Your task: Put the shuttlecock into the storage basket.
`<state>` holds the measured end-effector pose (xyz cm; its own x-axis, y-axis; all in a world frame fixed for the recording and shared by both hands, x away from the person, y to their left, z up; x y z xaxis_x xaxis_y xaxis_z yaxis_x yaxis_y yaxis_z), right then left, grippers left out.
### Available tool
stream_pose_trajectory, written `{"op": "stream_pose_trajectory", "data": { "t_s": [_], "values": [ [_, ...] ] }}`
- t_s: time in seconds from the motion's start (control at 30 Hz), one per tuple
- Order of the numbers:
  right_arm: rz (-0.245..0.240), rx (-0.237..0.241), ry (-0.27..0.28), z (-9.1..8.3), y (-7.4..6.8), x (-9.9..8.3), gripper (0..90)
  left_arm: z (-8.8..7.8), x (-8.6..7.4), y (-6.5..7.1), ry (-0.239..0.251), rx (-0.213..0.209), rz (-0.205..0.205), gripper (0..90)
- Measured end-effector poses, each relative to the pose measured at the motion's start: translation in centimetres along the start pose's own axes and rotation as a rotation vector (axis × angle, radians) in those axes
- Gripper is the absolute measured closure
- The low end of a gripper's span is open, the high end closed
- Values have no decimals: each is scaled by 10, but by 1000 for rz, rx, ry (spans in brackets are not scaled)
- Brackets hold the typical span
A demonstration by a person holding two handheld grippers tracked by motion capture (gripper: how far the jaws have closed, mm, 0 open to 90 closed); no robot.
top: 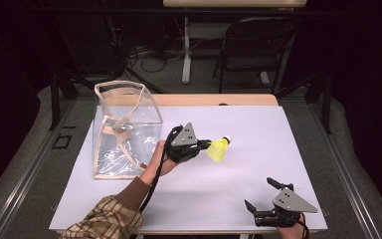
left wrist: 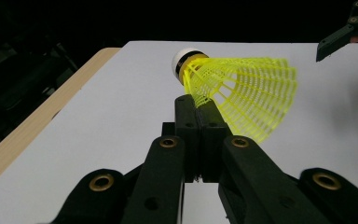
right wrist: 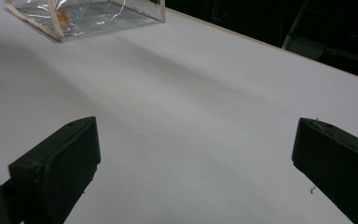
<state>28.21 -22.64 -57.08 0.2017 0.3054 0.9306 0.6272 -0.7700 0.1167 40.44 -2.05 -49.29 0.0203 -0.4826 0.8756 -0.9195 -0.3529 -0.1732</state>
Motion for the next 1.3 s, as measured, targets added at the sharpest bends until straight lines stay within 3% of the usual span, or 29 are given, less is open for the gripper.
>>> {"op": "stream_pose_trajectory", "data": {
  "t_s": [0.87,1.3],
  "values": [
    [3,-2,-6,0,0,-1,6,-6,-3,-22,8,54,-20,895],
    [-3,-3,-11,1,0,-1,6,-19,2,-33,19,91,-22,895]
  ]
}}
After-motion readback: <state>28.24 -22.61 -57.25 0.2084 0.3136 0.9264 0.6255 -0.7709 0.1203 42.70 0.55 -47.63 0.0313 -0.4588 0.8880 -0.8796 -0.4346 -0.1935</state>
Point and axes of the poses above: each handheld gripper's, and its own axes: z roughly forward along the jaws, x roughly out of its top, y roughly to its right, the point moved 8 cm from there along z, roughly forward along the jaws, and after that the axes turned 2 degrees about x, right-handed, at the moved point
